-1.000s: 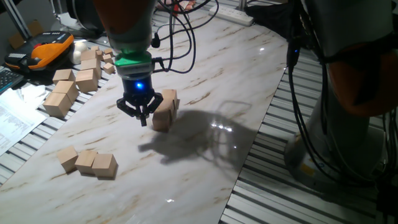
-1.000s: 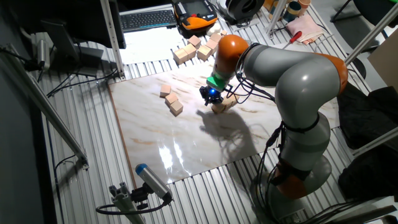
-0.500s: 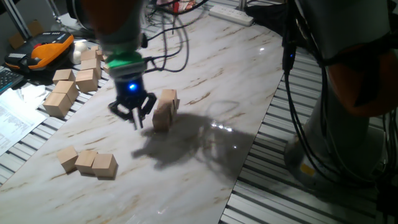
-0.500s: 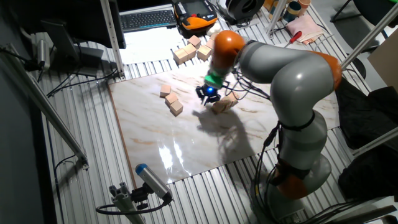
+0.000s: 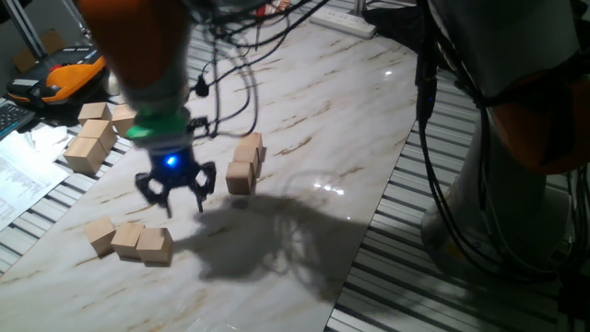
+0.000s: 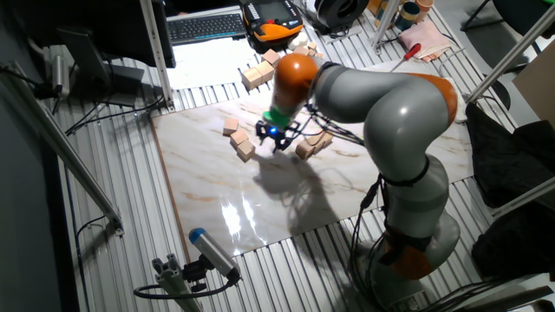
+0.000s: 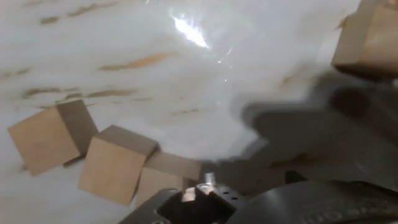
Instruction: Stack the blocks into a pyramid shape
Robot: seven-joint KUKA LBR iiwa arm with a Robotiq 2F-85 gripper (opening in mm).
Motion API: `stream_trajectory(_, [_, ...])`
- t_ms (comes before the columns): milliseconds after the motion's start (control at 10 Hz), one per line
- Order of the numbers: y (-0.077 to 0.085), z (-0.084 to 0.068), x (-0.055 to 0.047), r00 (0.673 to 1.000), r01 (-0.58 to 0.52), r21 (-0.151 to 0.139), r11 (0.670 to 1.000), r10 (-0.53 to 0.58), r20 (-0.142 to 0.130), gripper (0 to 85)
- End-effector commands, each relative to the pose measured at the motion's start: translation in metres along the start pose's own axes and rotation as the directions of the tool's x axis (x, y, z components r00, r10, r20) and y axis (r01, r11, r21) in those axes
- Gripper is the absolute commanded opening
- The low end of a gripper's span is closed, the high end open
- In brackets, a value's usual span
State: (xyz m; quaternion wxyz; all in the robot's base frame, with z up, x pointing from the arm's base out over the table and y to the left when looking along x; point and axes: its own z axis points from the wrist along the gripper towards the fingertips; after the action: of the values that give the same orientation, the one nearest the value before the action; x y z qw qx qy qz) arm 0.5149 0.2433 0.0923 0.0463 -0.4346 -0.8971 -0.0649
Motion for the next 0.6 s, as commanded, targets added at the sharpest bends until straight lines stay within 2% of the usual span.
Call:
stream_trajectory(0, [0.002, 0.001, 0.001, 0.995, -0.101, -0.031, 0.994, 0.1, -0.008, 68.0])
stream_trajectory(100, [0.004, 0.002, 0.0, 0.993, -0.119, -0.052, 0.992, 0.118, -0.022, 68.0])
stream_trajectory(200, [0.008, 0.005, -0.002, 0.989, -0.15, -0.061, 0.987, 0.149, -0.019, 68.0])
stream_trajectory(300, [0.011, 0.008, -0.004, 0.984, -0.176, -0.086, 0.981, 0.174, -0.031, 68.0])
stream_trajectory(500, [0.013, 0.012, -0.003, 0.985, -0.17, -0.081, 0.982, 0.169, -0.025, 68.0])
